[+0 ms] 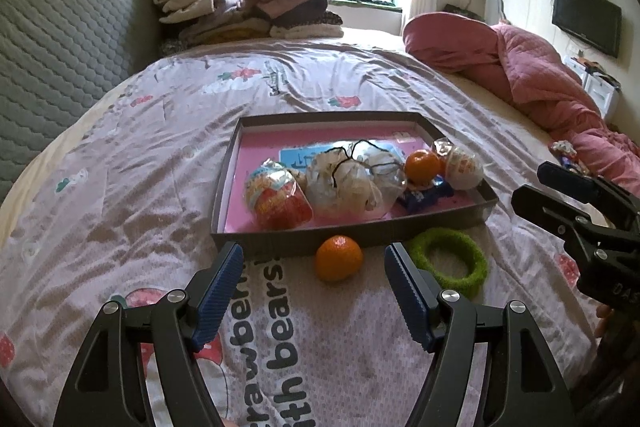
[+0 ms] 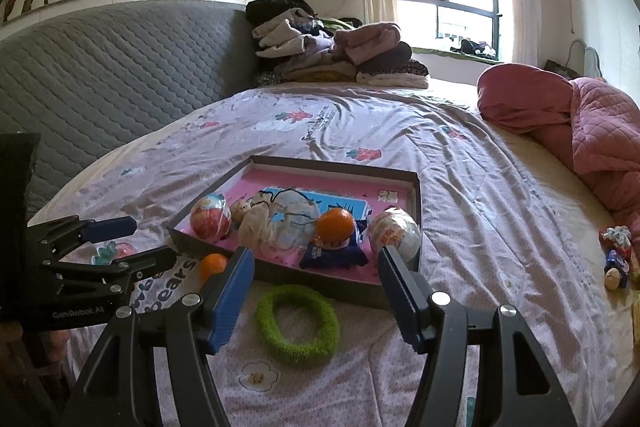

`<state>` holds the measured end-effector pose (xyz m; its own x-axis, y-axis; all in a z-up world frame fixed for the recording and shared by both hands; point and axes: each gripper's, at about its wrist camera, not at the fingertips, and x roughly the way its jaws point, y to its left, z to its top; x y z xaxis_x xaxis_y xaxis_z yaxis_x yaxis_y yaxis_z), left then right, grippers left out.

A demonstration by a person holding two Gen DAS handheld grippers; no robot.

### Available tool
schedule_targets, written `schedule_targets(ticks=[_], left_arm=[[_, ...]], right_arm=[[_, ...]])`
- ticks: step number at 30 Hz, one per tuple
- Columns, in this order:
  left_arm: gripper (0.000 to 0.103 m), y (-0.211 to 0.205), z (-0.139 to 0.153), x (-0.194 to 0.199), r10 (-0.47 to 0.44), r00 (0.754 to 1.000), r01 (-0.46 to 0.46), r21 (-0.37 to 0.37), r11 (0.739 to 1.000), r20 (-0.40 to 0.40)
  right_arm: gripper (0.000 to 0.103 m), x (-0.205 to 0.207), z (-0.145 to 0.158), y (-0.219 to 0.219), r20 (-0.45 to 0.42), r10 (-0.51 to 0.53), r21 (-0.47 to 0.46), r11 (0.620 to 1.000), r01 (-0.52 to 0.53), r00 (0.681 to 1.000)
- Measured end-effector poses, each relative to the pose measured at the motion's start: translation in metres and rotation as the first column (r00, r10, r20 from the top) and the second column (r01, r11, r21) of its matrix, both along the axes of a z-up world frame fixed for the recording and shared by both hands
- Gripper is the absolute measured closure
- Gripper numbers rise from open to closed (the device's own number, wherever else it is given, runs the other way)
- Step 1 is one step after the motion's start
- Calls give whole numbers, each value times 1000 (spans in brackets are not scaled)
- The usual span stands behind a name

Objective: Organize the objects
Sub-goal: 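Withdraw both open tools up and back from the tray, then move the left tool to the loose orange while the right tool approaches the green fuzzy ring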

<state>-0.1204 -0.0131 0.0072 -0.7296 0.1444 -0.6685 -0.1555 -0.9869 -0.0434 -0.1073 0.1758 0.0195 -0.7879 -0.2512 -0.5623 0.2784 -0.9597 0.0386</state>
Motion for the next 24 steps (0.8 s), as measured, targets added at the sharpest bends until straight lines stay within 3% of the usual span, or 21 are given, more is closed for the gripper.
schedule_targets(ticks=[24], left_arm=[[28, 10, -26, 15, -35, 996, 37, -23, 999, 81]], right_arm=[[39, 14, -33, -10, 95, 37, 20, 999, -39, 995]])
